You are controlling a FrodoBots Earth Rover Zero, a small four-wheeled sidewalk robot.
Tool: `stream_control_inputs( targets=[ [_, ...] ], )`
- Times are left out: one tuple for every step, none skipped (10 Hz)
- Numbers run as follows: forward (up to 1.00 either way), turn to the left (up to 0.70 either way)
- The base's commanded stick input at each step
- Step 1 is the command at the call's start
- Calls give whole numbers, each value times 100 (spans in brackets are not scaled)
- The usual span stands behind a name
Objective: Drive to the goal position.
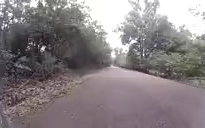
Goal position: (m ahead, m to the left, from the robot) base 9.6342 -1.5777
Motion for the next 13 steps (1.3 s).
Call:
stream_control_inputs(
  targets=[
    [70,0],
    [70,0],
    [70,0],
    [70,0],
    [70,0],
    [70,0],
    [70,0],
    [70,0],
    [70,0],
    [70,0],
    [70,0],
    [70,0],
    [70,0]
  ],
)
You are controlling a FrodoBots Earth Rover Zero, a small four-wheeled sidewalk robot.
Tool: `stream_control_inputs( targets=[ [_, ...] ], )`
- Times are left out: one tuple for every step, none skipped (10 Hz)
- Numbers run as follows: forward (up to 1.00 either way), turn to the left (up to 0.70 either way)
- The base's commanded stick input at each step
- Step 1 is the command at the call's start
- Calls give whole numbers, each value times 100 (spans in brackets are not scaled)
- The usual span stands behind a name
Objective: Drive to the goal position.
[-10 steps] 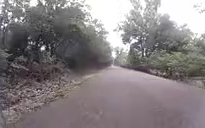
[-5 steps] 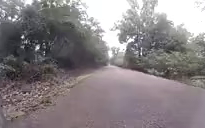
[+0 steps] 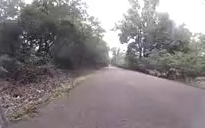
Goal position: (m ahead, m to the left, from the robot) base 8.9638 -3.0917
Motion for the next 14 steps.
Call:
stream_control_inputs(
  targets=[
    [70,0],
    [70,0],
    [70,0],
    [70,0],
    [70,-2],
    [70,-4],
    [70,-33],
    [70,-10],
    [70,0],
    [70,0],
    [70,0],
    [70,0],
    [70,0],
    [70,0]
  ],
)
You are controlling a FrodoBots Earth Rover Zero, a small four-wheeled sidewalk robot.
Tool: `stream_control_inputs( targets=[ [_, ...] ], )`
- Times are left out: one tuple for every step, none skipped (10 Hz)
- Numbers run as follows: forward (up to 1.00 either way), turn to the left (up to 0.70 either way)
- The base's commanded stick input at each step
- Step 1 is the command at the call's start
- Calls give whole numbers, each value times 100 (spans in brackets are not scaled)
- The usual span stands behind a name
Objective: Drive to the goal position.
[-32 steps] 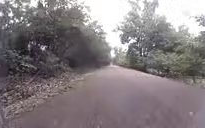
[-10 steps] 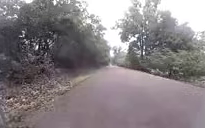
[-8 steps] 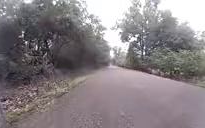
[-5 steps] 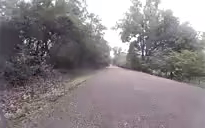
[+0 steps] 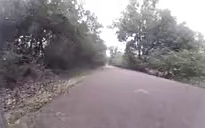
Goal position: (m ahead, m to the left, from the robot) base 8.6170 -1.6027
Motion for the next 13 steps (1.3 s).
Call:
stream_control_inputs(
  targets=[
    [70,0],
    [70,0],
    [70,0],
    [70,0],
    [70,0],
    [70,0],
    [70,0],
    [70,0],
    [70,0],
    [70,0],
    [70,0],
    [70,0],
    [70,0]
  ],
)
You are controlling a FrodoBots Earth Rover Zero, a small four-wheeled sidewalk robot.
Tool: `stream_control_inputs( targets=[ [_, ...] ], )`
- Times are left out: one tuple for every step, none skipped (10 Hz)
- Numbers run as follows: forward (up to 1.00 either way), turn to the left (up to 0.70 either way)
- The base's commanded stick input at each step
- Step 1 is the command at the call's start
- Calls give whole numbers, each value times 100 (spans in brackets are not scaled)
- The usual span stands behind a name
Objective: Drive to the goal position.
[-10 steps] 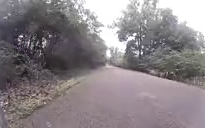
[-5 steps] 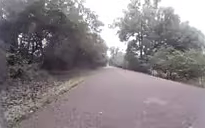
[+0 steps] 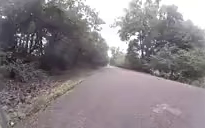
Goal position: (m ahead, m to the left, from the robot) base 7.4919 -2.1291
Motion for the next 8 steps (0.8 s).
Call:
stream_control_inputs(
  targets=[
    [70,0],
    [70,0],
    [70,0],
    [70,0],
    [70,0],
    [70,0],
    [70,0],
    [70,0]
  ],
)
